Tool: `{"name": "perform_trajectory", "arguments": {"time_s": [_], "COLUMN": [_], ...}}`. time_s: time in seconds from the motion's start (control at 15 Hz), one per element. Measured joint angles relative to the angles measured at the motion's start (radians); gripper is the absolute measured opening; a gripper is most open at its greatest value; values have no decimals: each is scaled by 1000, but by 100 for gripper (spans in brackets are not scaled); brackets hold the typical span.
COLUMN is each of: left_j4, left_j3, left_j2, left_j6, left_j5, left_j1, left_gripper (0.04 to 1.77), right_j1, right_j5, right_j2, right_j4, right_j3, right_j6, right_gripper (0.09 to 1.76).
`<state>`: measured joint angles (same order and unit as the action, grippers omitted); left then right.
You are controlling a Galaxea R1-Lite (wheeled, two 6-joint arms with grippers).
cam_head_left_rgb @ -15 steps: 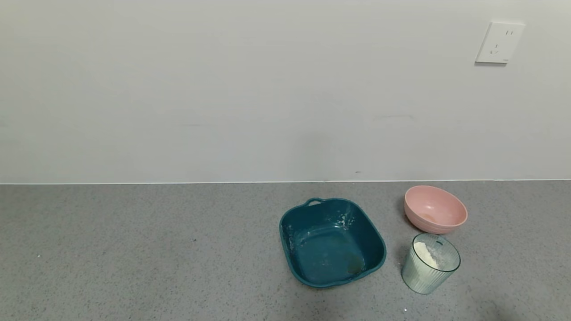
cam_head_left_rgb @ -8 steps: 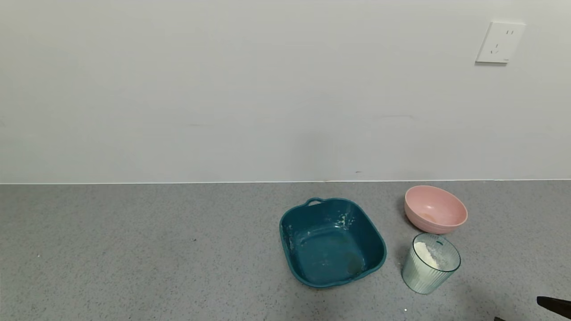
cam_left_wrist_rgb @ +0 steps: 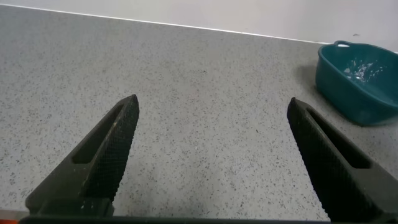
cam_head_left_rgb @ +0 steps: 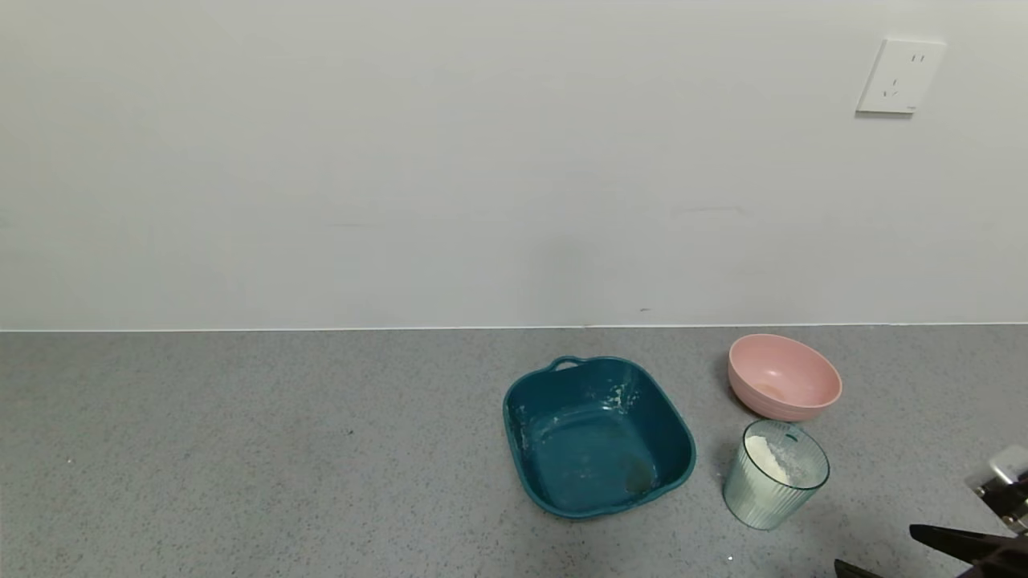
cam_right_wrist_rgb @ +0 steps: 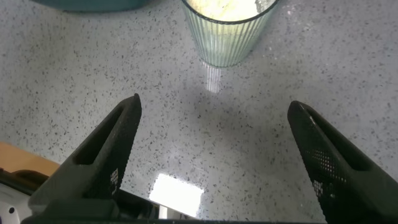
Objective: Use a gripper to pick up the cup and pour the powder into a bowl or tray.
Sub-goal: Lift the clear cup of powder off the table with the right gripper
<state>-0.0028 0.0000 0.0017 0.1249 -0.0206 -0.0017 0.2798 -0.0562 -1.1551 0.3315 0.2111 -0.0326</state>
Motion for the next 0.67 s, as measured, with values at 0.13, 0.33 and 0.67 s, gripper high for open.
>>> {"name": "perform_trajectory", "arguments": {"time_s": [0.13,0.33,0.67], "left_j4": [0,0,0], "left_j3": [0,0,0], "left_j2": [0,0,0], "left_j6": [0,0,0], "left_j5": [0,0,0], "left_j1": [0,0,0], "left_gripper": [172,172,172], "right_j1": [19,26,24], "right_j5": [15,18,20], "right_j2": [-52,-103,-133], "right_j4": [33,44,79], "right_j3": [-7,-9,-8], "right_j6": [-2,-8,-5], "right_gripper": [171,171,171]}}
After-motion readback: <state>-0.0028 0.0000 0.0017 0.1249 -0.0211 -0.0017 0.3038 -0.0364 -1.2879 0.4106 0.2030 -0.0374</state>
